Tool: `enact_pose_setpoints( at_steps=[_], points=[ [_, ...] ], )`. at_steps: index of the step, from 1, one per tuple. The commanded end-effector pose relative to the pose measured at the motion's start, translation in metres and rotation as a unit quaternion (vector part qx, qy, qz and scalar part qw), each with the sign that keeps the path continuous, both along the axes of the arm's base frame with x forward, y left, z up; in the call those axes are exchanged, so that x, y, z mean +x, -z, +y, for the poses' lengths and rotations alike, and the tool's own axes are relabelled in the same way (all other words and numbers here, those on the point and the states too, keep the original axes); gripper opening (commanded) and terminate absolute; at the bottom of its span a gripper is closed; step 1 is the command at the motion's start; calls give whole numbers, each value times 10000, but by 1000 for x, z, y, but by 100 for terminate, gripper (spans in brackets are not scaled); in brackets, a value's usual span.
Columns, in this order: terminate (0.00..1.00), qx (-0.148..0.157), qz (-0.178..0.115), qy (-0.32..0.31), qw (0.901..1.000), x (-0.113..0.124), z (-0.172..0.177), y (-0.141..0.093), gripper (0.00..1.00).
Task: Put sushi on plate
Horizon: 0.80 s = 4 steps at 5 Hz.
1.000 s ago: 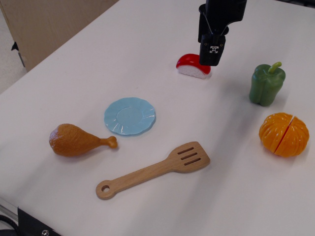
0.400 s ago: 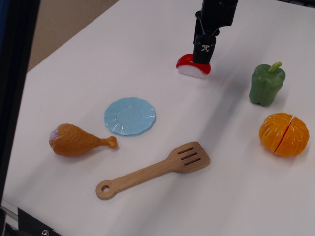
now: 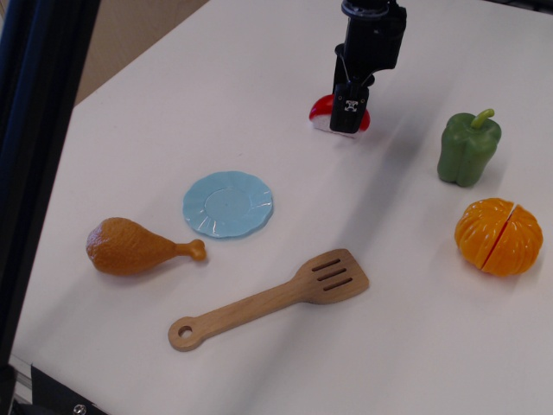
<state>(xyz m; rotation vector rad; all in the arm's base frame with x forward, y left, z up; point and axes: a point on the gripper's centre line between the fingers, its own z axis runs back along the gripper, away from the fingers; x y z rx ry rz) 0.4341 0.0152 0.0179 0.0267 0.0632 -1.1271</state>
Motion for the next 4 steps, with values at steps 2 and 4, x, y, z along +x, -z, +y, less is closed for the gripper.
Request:
enact_pose_setpoints(
  at_steps=[2, 4],
  points=[
    [0, 95, -469, 59, 9988, 9, -7, -26, 0],
    [0, 89, -698, -281, 9971, -37, -8, -66, 0]
  ],
)
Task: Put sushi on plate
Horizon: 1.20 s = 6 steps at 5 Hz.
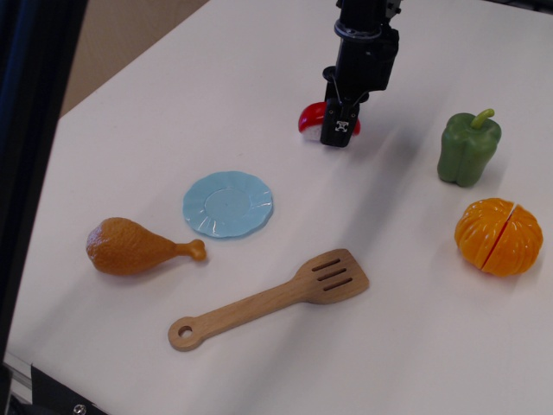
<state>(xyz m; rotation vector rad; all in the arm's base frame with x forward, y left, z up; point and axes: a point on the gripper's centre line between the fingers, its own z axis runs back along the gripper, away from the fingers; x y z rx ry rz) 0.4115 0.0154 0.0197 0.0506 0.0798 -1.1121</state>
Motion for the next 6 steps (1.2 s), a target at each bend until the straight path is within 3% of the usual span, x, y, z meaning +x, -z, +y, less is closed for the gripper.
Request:
enact_pose_setpoints(
  at_steps=[1, 3, 4, 6],
  points=[
    [0, -172, -734, -380, 9964, -58, -3, -76, 0],
    [0, -22, -341, -654, 9973, -115, 20, -47, 0],
    [0, -118, -331, -747, 9966, -124, 32, -35, 0],
    [0, -292, -298, -618, 9972, -111, 39, -15, 0]
  ],
)
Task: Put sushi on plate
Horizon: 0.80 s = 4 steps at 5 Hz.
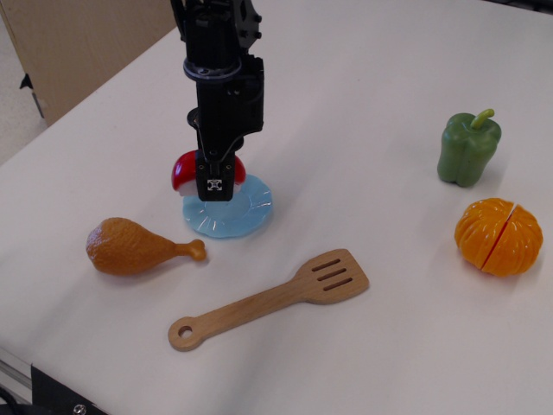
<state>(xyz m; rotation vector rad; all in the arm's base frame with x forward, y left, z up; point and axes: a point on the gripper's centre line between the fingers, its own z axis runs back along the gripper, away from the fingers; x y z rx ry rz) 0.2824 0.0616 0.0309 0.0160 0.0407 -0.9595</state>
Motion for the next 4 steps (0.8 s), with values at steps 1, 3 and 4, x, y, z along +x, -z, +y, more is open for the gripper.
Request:
enact_pose_setpoints(
  at_steps=[1, 3, 4],
  points=[
    [0, -100, -104, 221, 9997, 20, -9, 8, 0],
    [0, -191, -358, 83, 9991, 12, -12, -14, 100],
    [0, -68, -377, -2, 9993, 7, -14, -31, 100]
  ],
)
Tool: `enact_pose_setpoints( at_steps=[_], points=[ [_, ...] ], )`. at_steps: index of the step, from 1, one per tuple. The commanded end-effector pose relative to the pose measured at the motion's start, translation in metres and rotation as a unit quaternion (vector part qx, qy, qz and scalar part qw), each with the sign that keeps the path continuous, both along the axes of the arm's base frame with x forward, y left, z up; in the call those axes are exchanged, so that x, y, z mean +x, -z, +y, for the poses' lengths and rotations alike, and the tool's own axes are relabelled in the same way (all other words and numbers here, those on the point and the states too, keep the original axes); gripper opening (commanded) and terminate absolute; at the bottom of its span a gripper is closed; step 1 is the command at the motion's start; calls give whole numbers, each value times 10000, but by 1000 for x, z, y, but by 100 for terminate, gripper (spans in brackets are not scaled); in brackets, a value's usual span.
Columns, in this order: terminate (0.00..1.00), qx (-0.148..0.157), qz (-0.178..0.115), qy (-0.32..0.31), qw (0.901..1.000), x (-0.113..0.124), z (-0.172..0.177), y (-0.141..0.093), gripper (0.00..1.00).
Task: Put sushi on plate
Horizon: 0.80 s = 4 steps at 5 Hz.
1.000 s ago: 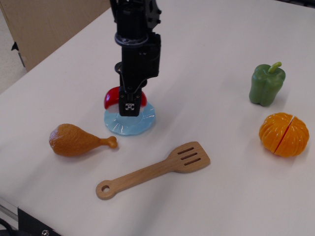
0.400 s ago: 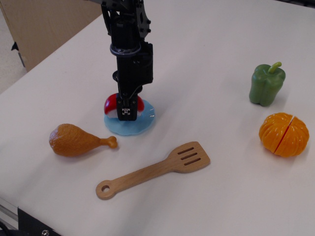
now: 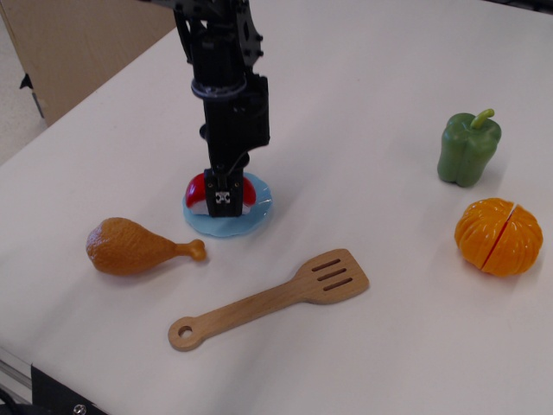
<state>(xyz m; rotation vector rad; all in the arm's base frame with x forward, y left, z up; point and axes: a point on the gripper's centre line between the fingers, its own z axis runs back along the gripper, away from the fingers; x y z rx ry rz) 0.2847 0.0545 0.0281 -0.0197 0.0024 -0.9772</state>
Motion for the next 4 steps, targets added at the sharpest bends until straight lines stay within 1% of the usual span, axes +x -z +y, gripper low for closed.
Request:
enact_pose_setpoints(
  at_steps=[1, 2, 3, 4],
  points=[
    [0, 456, -274, -389, 9978, -3, -12, -63, 100],
    [0, 239, -490, -340, 9979, -11, -24, -84, 100],
    [0, 239, -490, -340, 9979, -11, -24, -84, 100],
    [100, 239, -490, -340, 9979, -11, -24, -84, 100]
  ],
)
